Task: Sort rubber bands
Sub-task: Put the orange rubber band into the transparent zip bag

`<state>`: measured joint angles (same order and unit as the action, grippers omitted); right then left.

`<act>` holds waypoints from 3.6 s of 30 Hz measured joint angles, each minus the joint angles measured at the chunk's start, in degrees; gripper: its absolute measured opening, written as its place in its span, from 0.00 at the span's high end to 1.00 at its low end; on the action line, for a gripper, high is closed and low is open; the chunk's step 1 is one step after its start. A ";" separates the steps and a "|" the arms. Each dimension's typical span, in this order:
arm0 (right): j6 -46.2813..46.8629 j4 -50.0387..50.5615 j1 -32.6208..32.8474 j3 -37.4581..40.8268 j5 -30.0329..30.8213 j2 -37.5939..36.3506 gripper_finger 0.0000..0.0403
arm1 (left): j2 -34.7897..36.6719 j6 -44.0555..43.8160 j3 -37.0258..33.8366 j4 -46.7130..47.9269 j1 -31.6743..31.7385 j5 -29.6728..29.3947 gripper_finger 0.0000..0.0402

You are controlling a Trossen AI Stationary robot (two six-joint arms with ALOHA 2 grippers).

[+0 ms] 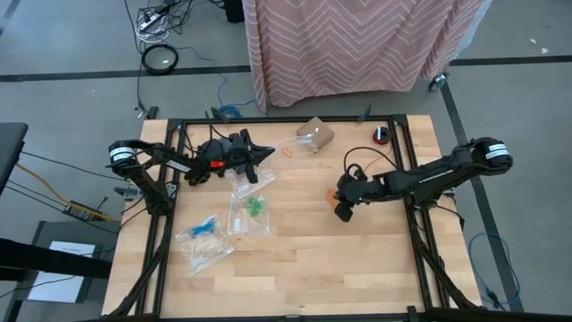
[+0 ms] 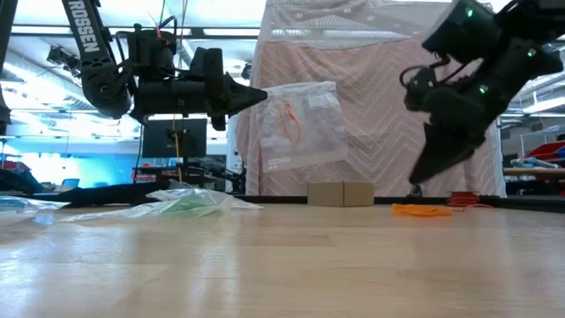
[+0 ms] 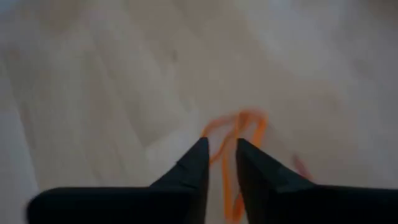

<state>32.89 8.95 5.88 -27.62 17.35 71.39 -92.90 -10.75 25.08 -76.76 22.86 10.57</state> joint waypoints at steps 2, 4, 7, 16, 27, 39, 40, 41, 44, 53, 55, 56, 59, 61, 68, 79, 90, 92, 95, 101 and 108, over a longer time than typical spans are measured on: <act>0.51 0.41 -0.01 0.00 -1.70 1.74 0.75 | 0.00 -0.01 0.00 0.01 -0.01 0.00 0.99; 0.52 0.89 0.07 0.00 -2.89 3.43 0.68 | 0.00 -0.01 0.00 0.00 -0.01 0.00 0.99; 1.09 0.99 0.07 0.00 -3.61 6.19 0.61 | 0.00 0.00 0.00 0.01 -0.01 0.00 0.99; 4.52 0.81 0.17 -0.27 2.11 10.68 0.76 | 0.00 0.00 0.00 0.12 -0.01 0.00 0.99; 1.94 1.50 1.24 -1.43 9.21 5.81 1.00 | 0.00 0.01 0.00 0.79 -0.01 -0.01 0.99; -0.73 0.48 1.60 -2.29 13.94 4.93 1.00 | -0.02 0.30 0.00 2.15 0.01 0.00 0.99; -1.55 -0.52 1.79 -2.53 14.30 4.84 1.00 | -0.02 0.47 0.00 2.15 -0.01 -0.02 0.99; -2.55 -0.80 1.89 -3.23 14.36 4.77 1.00 | -0.02 1.00 0.00 2.13 -0.01 -0.02 0.99; -6.42 -1.17 1.95 -7.42 14.54 4.73 1.00 | -0.02 1.47 0.00 2.15 -0.01 -0.02 0.99; -32.34 -4.51 0.36 -26.60 16.46 4.71 1.00 | -0.02 0.60 0.00 2.16 -0.14 -0.02 0.99; -37.55 -8.52 -0.64 -28.41 16.44 4.69 1.00 | -0.02 -0.19 0.00 2.12 -0.14 -0.03 0.99; -40.25 -11.00 -1.19 -28.65 16.36 4.69 1.00 | -0.02 -0.26 0.00 1.96 -0.15 -0.04 0.99; -45.53 -17.37 -3.30 -28.65 15.87 4.69 1.00 | -0.02 -0.63 0.00 1.60 -0.49 -0.20 0.99; -46.66 -19.79 -5.07 -28.66 15.72 5.23 1.00 | -0.02 -1.39 0.00 1.04 -0.82 -0.23 0.99; -48.42 -29.58 -9.96 -28.65 11.54 11.58 1.00 | -0.02 -1.74 0.35 -0.80 -2.10 -1.57 0.99; -51.13 -38.48 -12.23 -28.64 11.86 19.12 1.00 | -0.04 -1.25 0.66 -1.59 -2.37 -1.66 0.99; -52.41 -35.97 -11.60 -28.63 14.73 19.35 1.00 | -0.04 0.03 0.66 -1.78 -2.37 -2.43 0.99; -52.42 -34.57 -11.55 -28.63 15.01 19.35 1.00 | -0.04 0.03 0.66 -1.79 -2.37 -2.45 0.99; -52.04 -33.06 -11.58 -28.63 15.01 19.35 1.00 | -0.04 0.03 0.66 -1.76 -2.37 -2.49 0.99; -52.12 -30.81 -11.60 -28.63 15.45 19.35 1.00 | -0.04 0.03 0.66 -1.76 -2.37 -2.60 0.99; -54.38 -29.40 -11.59 -28.63 15.65 19.33 1.00 | -0.04 0.03 0.66 -1.76 -2.37 -2.60 0.99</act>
<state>-21.49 -20.45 -5.71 -56.25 33.00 90.72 -92.95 -10.72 25.74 -78.52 20.49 7.97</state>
